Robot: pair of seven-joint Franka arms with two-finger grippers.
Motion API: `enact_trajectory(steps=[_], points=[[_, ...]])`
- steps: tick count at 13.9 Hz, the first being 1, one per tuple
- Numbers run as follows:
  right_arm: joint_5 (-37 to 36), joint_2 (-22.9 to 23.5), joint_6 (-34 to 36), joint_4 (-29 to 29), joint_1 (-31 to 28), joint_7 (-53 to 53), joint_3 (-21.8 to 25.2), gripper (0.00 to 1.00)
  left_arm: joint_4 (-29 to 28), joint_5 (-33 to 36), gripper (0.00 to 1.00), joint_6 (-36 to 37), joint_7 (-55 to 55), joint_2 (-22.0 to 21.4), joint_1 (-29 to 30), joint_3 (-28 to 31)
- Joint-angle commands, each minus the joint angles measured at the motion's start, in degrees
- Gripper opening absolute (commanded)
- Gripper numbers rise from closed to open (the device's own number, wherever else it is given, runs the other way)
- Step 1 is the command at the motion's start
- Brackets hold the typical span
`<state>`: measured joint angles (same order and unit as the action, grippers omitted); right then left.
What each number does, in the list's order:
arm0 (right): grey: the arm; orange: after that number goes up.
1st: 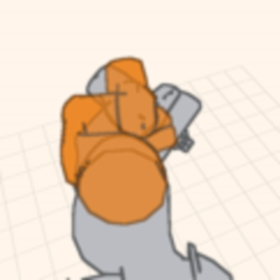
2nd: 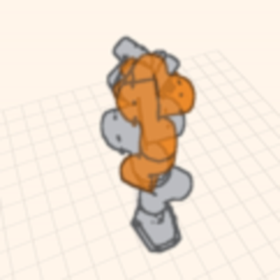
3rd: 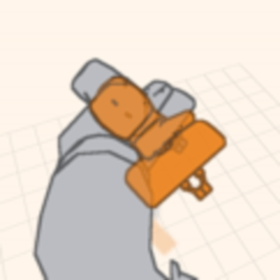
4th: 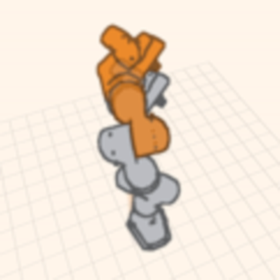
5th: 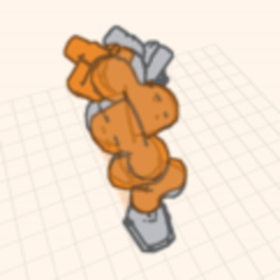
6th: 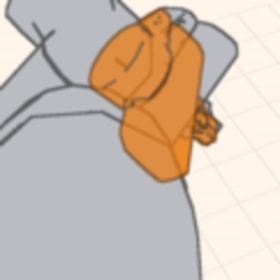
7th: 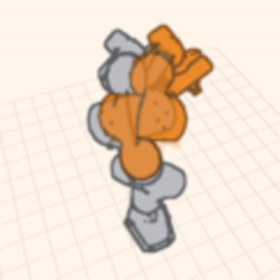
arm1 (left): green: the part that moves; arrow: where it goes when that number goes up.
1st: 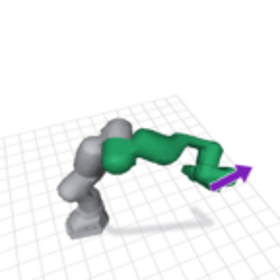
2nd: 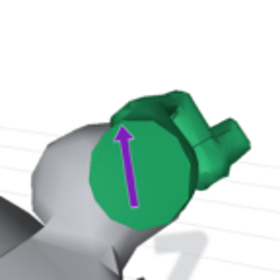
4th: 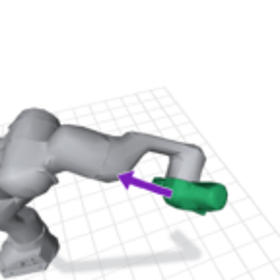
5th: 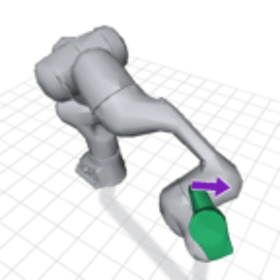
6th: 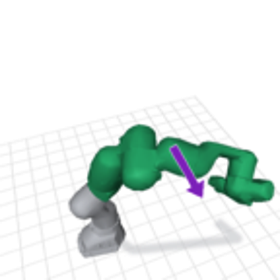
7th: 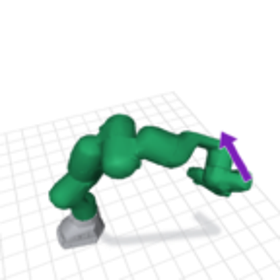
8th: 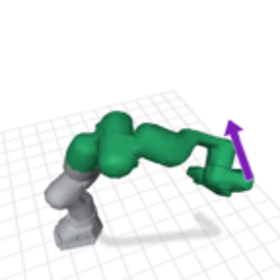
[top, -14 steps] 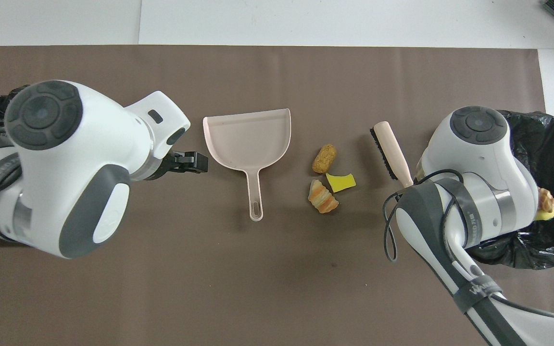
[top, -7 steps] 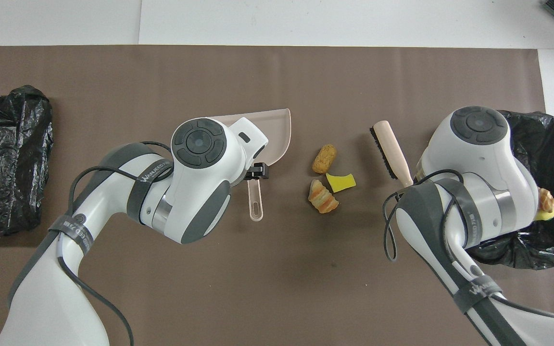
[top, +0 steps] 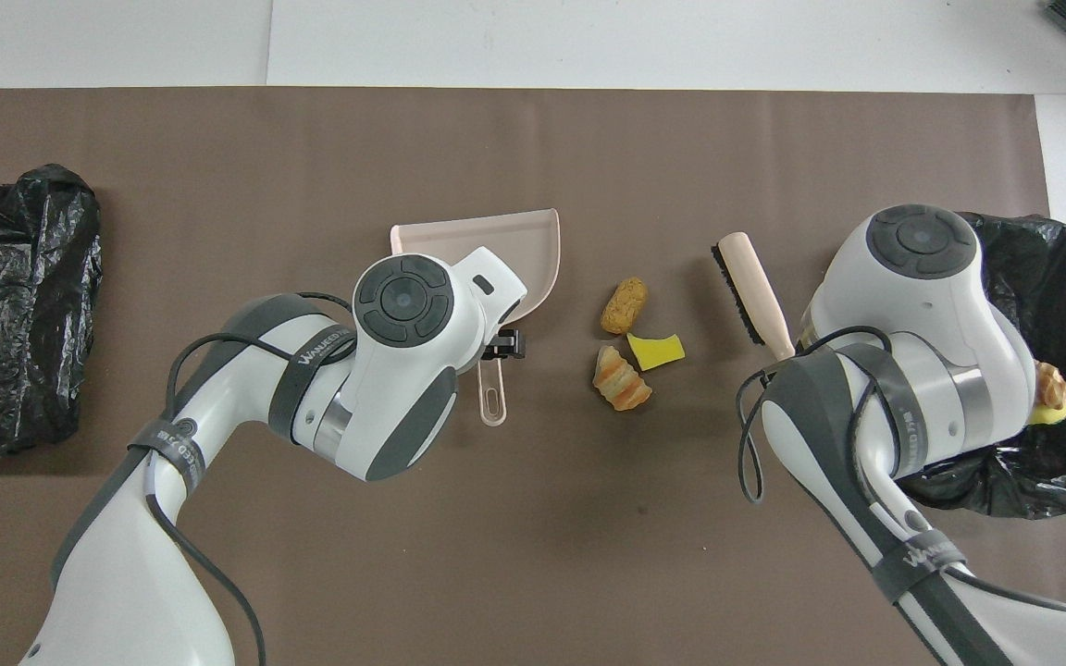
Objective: Sweep and dump trash in bin
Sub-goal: 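Grasp the dustpan and slide it beside the sponges with the left gripper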
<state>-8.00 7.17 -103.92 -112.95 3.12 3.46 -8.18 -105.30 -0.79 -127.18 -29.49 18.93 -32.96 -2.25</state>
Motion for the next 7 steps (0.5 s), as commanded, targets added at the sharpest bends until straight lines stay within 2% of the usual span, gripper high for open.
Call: enact_trajectory(steps=[1,3,4,6,7], points=[[0.79,-0.93,-1.38,-1.22,-1.01,-0.3,-0.61,0.0,-0.87,1.31,0.78,-1.49,-0.21,-0.21,-1.67,0.76],[0.79,-0.93,-1.46,-1.22,-1.01,-0.3,-0.61,0.0,-0.87,1.31,0.64,-1.49,0.31,-0.21,-1.67,0.76],[0.79,-0.93,-1.46,-1.22,-1.01,-0.3,-0.61,0.0,-0.61,1.31,0.51,-1.49,0.31,-0.12,-1.76,0.76],[0.79,-0.93,-1.46,-1.22,-1.01,-0.3,-0.61,0.0,-0.08,1.58,0.17,-1.4,1.1,-0.12,-1.76,0.84],[0.79,-0.93,-1.46,-1.22,-1.01,-0.47,-0.61,0.0,-0.08,1.58,0.07,-0.71,3.8,-0.21,-1.59,0.84]])
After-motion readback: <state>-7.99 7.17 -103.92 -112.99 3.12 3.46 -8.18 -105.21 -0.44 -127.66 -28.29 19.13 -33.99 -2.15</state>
